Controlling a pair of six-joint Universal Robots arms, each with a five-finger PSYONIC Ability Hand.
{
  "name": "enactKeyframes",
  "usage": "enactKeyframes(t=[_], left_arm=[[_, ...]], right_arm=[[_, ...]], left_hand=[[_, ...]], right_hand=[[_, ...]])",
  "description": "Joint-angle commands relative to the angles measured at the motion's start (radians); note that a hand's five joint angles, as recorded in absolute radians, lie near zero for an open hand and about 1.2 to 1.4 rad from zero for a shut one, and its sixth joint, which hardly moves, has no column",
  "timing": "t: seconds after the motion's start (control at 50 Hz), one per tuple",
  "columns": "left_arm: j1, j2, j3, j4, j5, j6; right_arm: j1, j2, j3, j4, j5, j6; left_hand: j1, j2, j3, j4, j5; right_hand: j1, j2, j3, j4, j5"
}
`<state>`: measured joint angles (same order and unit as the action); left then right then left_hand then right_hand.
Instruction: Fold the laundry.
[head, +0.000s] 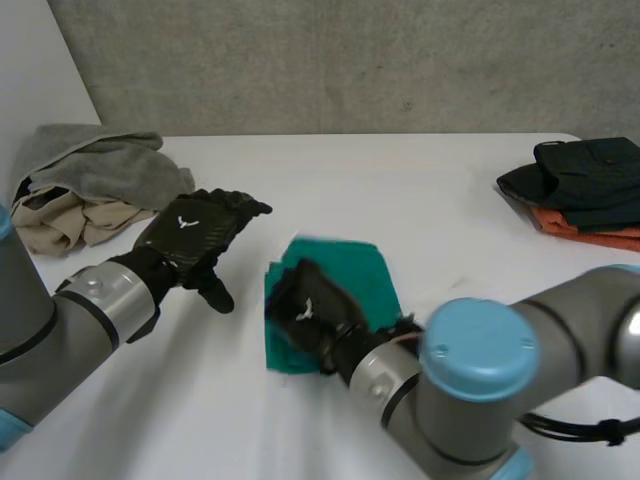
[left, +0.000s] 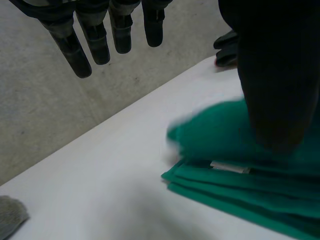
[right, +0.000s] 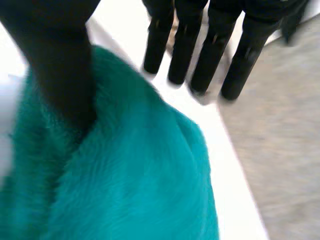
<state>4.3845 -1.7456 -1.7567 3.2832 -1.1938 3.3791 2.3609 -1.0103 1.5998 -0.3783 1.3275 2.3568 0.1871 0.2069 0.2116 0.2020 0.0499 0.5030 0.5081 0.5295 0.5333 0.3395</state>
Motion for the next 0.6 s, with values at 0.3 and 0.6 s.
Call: enactKeyframes(t=[0.3,0.6], left_arm=[[-0.301,-0.273,0.364,-0.016,-0.248,-0.112],[-0.306,-0.541,0.496,-0.188,-0.378,-0.106]], right_arm=[[-0.298,-0.067,-0.171,0.303,0.039,0.765],[-0.29,0.153,-0.348,0.536,0.053,0.776]], left_hand=[[-0.013,-0.032,-0.037,-0.027,-0.05],[-0.013,-0.032,-0.037,-0.027,-0.05]], right_hand=[[-0.328,-0.334,-0.355,-0.359,-0.339],[-0.328,-0.334,-0.355,-0.359,-0.339]])
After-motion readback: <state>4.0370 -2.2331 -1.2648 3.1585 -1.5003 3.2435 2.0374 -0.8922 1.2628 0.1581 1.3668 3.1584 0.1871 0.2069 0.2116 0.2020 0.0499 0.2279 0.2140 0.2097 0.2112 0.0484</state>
